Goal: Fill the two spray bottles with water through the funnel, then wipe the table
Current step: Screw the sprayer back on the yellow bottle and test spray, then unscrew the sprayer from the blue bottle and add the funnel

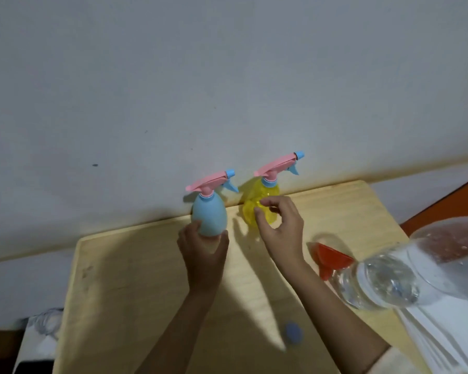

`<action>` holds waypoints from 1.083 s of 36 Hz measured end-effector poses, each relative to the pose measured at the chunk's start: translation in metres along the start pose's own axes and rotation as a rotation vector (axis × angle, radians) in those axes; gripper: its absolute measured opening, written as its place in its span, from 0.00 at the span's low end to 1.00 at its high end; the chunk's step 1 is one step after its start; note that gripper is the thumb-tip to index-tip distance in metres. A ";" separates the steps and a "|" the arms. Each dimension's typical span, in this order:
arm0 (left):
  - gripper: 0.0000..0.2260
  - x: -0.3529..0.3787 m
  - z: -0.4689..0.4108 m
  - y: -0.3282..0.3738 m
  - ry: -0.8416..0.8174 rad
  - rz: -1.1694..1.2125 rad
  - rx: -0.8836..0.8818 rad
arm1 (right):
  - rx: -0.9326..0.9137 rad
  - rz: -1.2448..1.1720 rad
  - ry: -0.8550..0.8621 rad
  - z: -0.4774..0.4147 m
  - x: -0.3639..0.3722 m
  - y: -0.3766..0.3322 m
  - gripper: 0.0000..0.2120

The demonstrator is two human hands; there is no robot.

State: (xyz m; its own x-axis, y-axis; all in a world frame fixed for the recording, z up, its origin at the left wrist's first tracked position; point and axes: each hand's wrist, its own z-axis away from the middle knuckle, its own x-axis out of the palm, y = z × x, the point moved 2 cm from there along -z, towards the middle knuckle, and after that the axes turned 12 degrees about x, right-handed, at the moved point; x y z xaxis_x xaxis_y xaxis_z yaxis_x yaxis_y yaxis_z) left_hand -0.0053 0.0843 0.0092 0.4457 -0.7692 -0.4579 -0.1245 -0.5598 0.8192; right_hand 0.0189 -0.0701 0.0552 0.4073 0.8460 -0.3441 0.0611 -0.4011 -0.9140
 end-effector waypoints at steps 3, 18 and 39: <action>0.32 -0.006 -0.015 -0.010 -0.090 -0.039 -0.033 | 0.014 0.048 -0.181 0.014 0.033 -0.004 0.12; 0.44 -0.015 -0.036 -0.035 -0.321 0.079 0.048 | 0.157 -0.033 -0.100 0.007 0.103 -0.037 0.07; 0.45 -0.081 -0.032 0.014 -0.602 0.505 0.125 | 0.362 -0.634 -0.683 0.005 0.040 -0.104 0.14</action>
State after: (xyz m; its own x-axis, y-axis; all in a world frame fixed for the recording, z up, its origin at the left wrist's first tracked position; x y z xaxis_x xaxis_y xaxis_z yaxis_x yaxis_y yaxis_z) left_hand -0.0146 0.1485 0.0688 -0.2424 -0.9537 -0.1783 -0.2984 -0.1015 0.9490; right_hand 0.0239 0.0074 0.1353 -0.2226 0.9327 0.2839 -0.2415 0.2294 -0.9429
